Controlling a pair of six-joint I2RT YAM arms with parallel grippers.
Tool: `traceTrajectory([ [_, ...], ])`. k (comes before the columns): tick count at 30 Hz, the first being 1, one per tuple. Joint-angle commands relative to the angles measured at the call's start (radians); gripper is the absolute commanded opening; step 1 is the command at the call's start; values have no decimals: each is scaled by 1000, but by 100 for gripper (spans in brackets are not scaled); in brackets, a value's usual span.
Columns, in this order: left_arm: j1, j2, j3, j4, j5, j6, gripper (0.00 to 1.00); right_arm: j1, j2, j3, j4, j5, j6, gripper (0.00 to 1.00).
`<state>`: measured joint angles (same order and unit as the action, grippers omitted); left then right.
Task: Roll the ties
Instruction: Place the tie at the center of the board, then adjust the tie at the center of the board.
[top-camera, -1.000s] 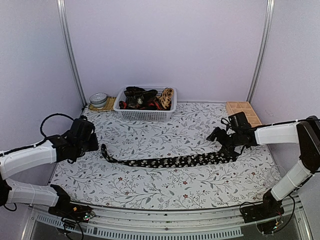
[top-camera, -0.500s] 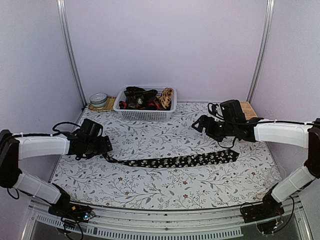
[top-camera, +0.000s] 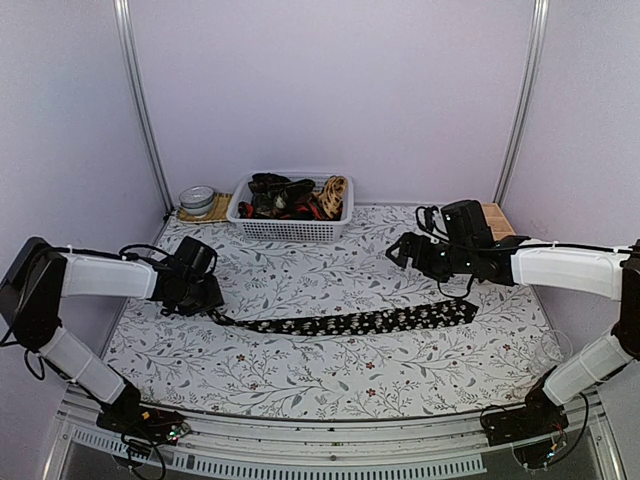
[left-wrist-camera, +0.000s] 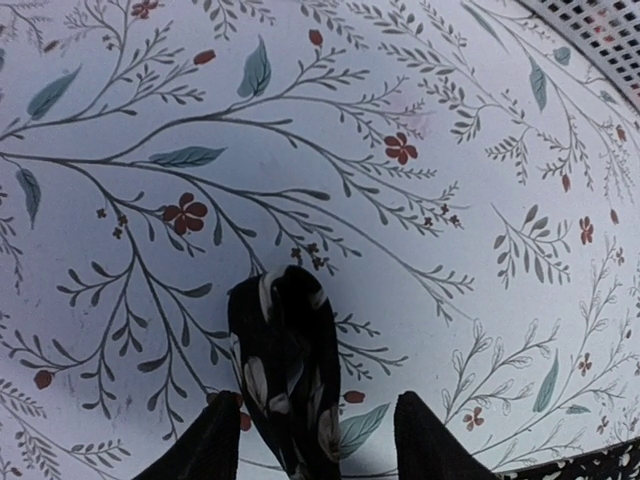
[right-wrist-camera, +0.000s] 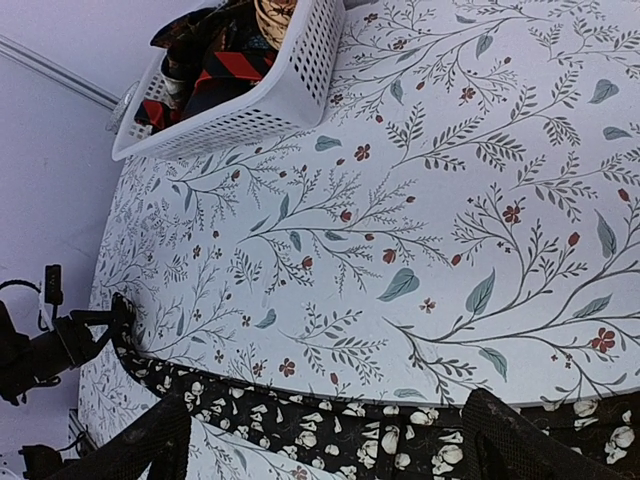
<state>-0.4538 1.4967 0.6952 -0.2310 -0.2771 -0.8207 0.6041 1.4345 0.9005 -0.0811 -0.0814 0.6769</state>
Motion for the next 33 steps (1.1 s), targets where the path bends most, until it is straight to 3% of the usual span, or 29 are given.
traceTrajectory([
  [1,16,16,32,-5,-24,-9,43,8,-90,-11,3,17,-17,94],
  [5,20,27,50,13,-21,1,16,9,-96,-15,11,23,-15,94],
  [8,20,34,67,37,-20,20,5,8,-97,-13,11,23,-12,94],
  [11,18,30,80,75,-19,46,0,8,-100,-11,5,24,-11,94],
  [15,15,6,98,144,-27,104,0,8,-106,-3,-1,32,-12,94],
  [24,22,-85,-47,782,57,347,0,8,-93,6,38,15,8,95],
  [27,29,-115,-125,790,-31,260,0,8,-68,22,34,-10,15,95],
  [29,29,-144,-175,734,-129,154,11,8,-61,21,40,-18,22,95],
  [31,25,-187,-238,690,-202,30,12,8,-58,17,44,-22,28,95],
  [33,14,-234,-297,624,-264,-112,29,8,-56,17,44,-25,32,95],
])
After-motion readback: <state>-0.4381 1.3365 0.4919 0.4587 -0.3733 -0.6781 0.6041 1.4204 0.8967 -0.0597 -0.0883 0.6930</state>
